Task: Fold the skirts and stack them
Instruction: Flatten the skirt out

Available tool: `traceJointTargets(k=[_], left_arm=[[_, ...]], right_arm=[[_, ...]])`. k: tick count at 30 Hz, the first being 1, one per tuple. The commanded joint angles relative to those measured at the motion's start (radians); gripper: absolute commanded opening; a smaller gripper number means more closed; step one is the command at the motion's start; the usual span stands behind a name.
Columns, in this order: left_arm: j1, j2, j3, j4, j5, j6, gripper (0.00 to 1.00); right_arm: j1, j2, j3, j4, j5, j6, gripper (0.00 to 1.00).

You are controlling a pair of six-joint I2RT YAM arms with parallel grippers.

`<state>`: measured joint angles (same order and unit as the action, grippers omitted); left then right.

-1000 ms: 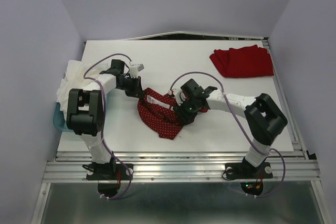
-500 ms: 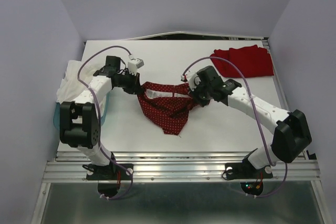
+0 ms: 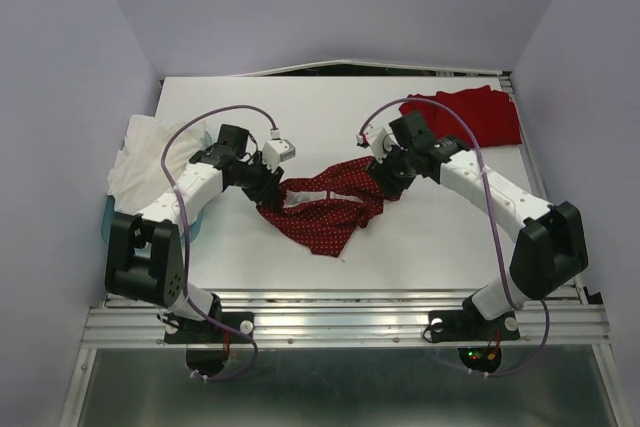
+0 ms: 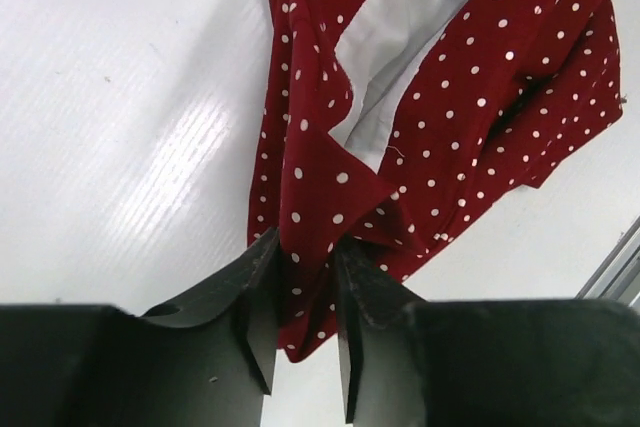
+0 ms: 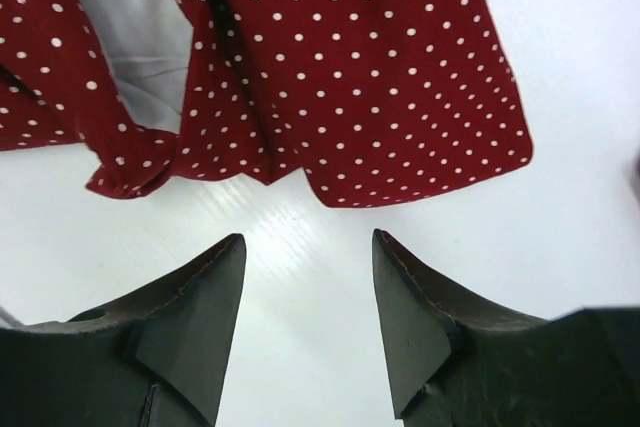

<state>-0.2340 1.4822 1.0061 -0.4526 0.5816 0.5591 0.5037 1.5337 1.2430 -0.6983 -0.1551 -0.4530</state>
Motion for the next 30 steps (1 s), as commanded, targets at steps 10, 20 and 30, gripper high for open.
traceJointTargets(k=[10,20,30], left_arm=[[0.015,-0.109,0.040,-0.072,0.000,0.064,0.64],[0.036,-0.054,0.182,-0.150,0.040,0.092,0.64],[0.053,-0.020,0.195,-0.081,0.049,-0.008,0.63]], right_arm=[[-0.042,-0.124,-0.129,-0.092,-0.371,0.106,0.70],[0.030,-0.067,-0.266,0.120,-0.365,0.305,0.78],[0.091,0.008,-0.263,0.243,-0.239,0.450,0.67]])
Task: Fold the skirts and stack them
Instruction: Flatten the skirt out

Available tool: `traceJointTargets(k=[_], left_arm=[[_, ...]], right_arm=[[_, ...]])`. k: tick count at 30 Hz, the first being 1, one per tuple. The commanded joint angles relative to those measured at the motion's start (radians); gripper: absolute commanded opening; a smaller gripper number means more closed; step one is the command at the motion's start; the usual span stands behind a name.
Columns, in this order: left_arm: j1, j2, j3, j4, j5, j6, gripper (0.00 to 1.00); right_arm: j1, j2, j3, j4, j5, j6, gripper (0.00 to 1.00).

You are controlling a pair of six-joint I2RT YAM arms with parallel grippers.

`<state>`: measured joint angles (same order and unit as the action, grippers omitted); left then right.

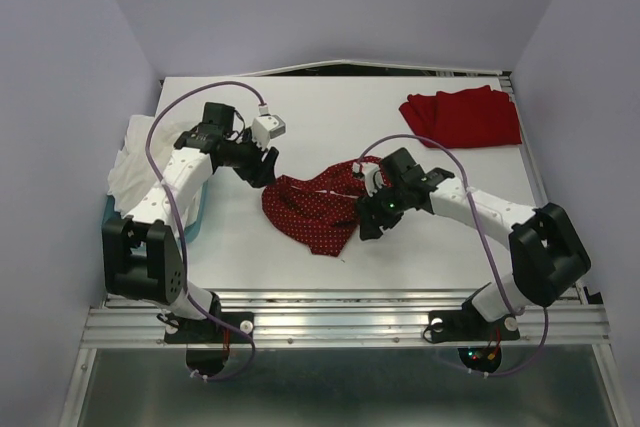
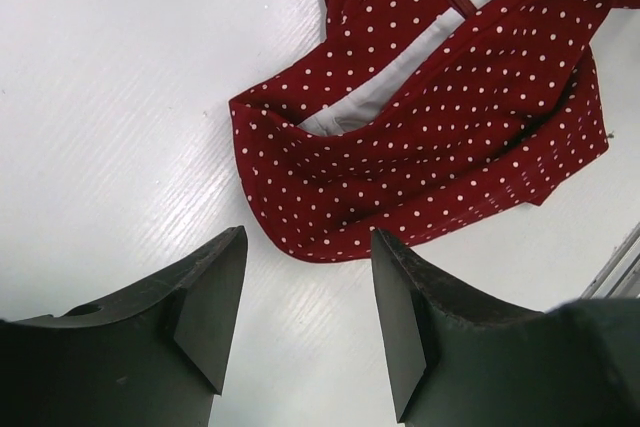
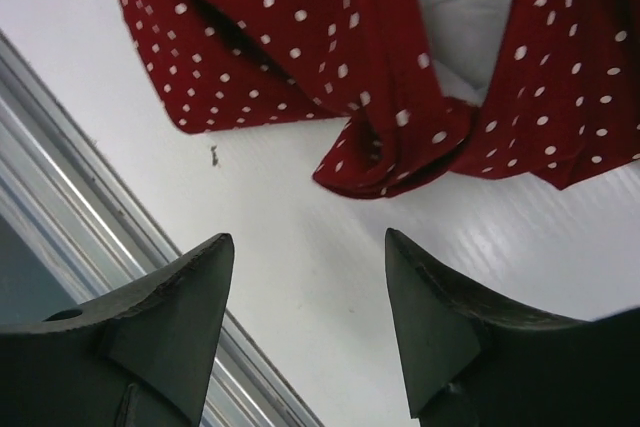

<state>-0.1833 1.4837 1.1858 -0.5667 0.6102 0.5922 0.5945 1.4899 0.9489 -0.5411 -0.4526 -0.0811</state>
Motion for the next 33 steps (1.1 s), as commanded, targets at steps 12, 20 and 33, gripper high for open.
traceJointTargets(k=[12,20,33], left_arm=[[0.007,0.004,-0.003,0.051,-0.069,-0.034,0.66],[0.007,0.197,0.058,0.083,-0.031,-0.068,0.66],[0.007,0.368,0.072,0.097,0.086,-0.107,0.62]], right_arm=[[0.001,0.161,0.145,0.069,0.273,0.106,0.21],[0.001,-0.009,0.113,-0.006,0.293,-0.037,0.01],[0.001,-0.056,0.128,-0.091,0.327,-0.190,0.01]])
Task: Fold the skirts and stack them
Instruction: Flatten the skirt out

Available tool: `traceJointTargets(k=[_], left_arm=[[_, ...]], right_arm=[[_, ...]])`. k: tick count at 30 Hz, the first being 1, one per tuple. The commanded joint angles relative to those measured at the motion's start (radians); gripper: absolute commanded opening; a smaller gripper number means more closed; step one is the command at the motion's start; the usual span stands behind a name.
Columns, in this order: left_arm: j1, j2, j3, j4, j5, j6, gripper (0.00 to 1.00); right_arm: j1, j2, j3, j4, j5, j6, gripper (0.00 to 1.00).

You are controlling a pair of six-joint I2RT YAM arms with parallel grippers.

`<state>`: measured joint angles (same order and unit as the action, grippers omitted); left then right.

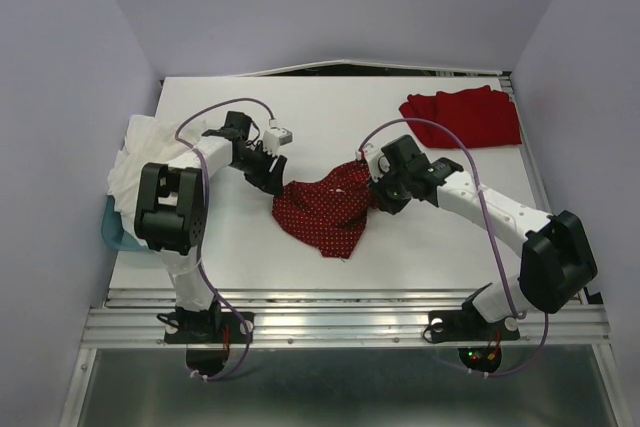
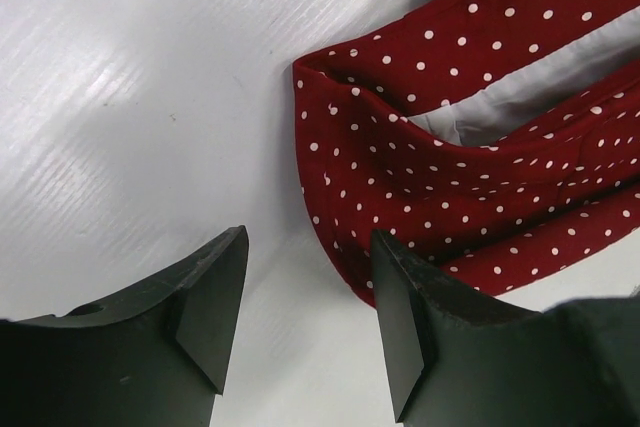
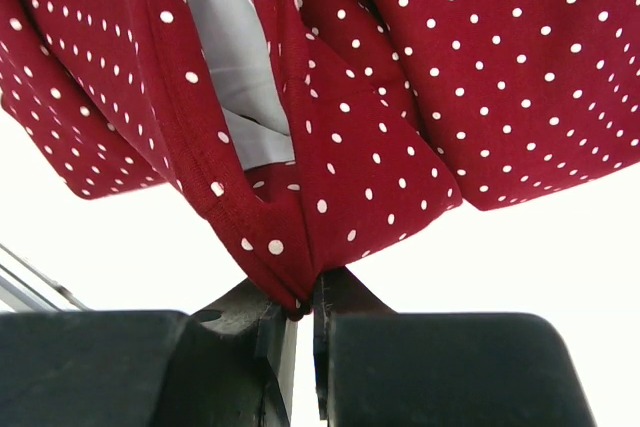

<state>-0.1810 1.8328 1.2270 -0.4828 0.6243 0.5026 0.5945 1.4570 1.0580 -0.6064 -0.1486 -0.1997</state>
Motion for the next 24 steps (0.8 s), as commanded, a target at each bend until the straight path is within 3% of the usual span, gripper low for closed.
traceJointTargets(k=[1,8,11,12,16,18,24], left_arm=[[0.005,0.029,0.040,0.015,0.098,-0.019,0.62],[-0.018,0.098,0.097,0.035,0.132,-0.053,0.62],[-0.035,0.132,0.129,0.044,0.141,-0.067,0.56],[-0.040,0.140,0.138,0.043,0.146,-0.068,0.52],[-0.054,0.143,0.154,0.032,0.173,-0.069,0.13],[-0.051,0.102,0.154,0.013,0.178,-0.041,0.02],[0.023,-0.114,0.146,-0.040,0.147,-0.012,0.00]], right_arm=[[0.001,-0.021,0.020,-0.033,0.018,-0.076,0.01],[0.001,-0.018,0.007,-0.056,0.000,-0.107,0.01],[0.001,-0.017,0.005,-0.064,0.006,-0.119,0.01],[0.001,-0.017,0.005,-0.066,0.009,-0.119,0.01],[0.001,-0.018,0.005,-0.081,0.038,-0.127,0.01],[0.001,-0.023,0.002,-0.098,0.064,-0.132,0.01],[-0.036,-0.064,-0.021,-0.161,0.144,-0.204,0.01]])
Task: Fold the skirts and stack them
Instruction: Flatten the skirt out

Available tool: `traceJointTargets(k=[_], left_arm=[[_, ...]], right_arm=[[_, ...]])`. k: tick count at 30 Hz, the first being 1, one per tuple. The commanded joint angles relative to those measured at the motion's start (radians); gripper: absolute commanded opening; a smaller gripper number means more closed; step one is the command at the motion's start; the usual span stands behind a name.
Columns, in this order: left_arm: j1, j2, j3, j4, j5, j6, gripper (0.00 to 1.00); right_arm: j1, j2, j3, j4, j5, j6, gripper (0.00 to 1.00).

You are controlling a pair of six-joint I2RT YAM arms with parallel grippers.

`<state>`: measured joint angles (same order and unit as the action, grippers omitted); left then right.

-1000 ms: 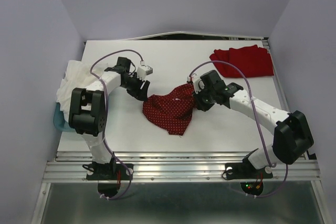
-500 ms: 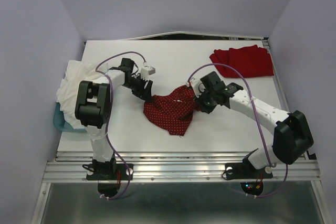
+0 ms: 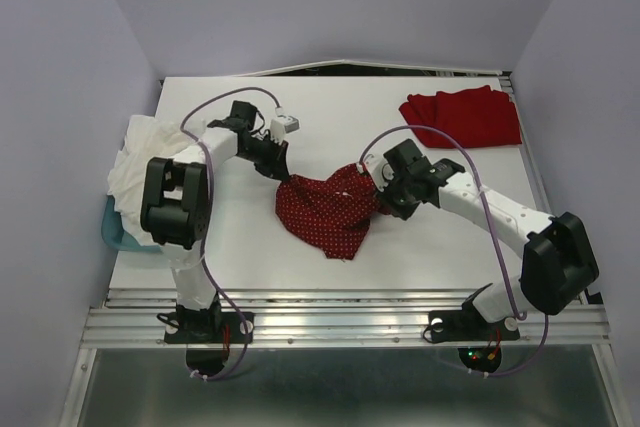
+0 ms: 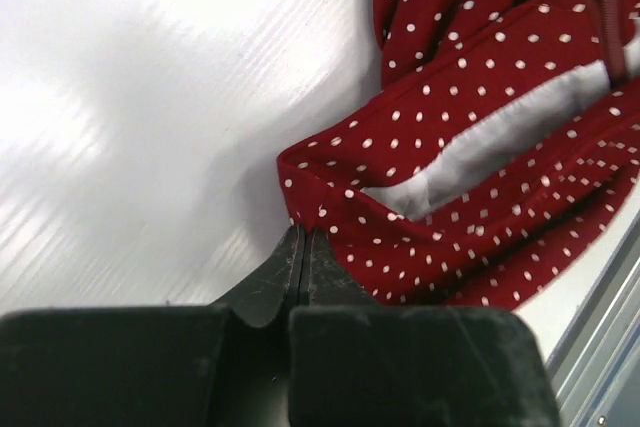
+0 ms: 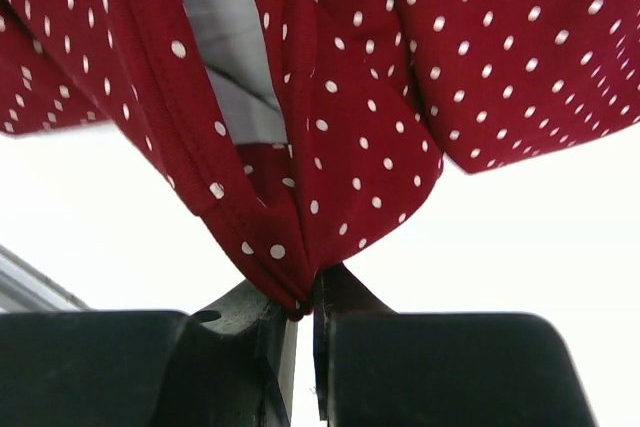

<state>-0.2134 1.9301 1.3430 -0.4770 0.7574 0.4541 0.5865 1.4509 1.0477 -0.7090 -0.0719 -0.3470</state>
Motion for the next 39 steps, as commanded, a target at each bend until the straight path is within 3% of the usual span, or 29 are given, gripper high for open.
traceJointTargets(k=[1,8,14,21,25,29,31,35,36,38,39], left_arm=[[0.065,-0.238,0.038,-0.081,0.005,0.069,0.00],[0.065,-0.532,0.007,-0.107,-0.069,0.194,0.00],[0.063,-0.626,-0.063,-0.163,-0.073,0.300,0.00],[0.063,-0.718,-0.081,0.017,-0.075,0.181,0.00],[0.063,-0.642,-0.006,0.179,-0.136,0.051,0.00],[0.063,-0.531,0.099,0.316,-0.188,0.008,0.00],[0.065,-0.432,0.209,0.394,-0.243,-0.026,0.00],[0.074,-0.220,0.532,0.451,-0.348,-0.063,0.00],[0.078,-0.188,0.592,0.454,-0.357,-0.066,0.00],[0.097,-0.136,0.700,0.460,-0.365,-0.078,0.00],[0.106,-0.102,0.787,0.462,-0.351,-0.081,0.00]], right_arm=[[-0.028,-0.063,-0.014,-0.067,0.069,-0.082,0.01],[-0.039,-0.089,-0.012,-0.167,0.148,-0.198,0.01],[-0.039,-0.109,0.041,-0.168,0.190,-0.239,0.01],[-0.112,-0.032,0.307,-0.135,0.284,-0.300,0.01],[-0.227,0.097,0.581,-0.106,0.271,-0.331,0.01],[-0.264,0.248,0.763,0.009,0.300,-0.379,0.01],[-0.298,0.371,0.869,0.057,0.326,-0.373,0.01],[-0.353,0.642,1.323,0.114,0.378,-0.354,0.01],[-0.353,0.695,1.523,0.132,0.392,-0.366,0.01],[-0.366,0.774,1.632,0.242,0.422,-0.429,0.01],[-0.366,0.767,1.608,0.294,0.432,-0.446,0.01]])
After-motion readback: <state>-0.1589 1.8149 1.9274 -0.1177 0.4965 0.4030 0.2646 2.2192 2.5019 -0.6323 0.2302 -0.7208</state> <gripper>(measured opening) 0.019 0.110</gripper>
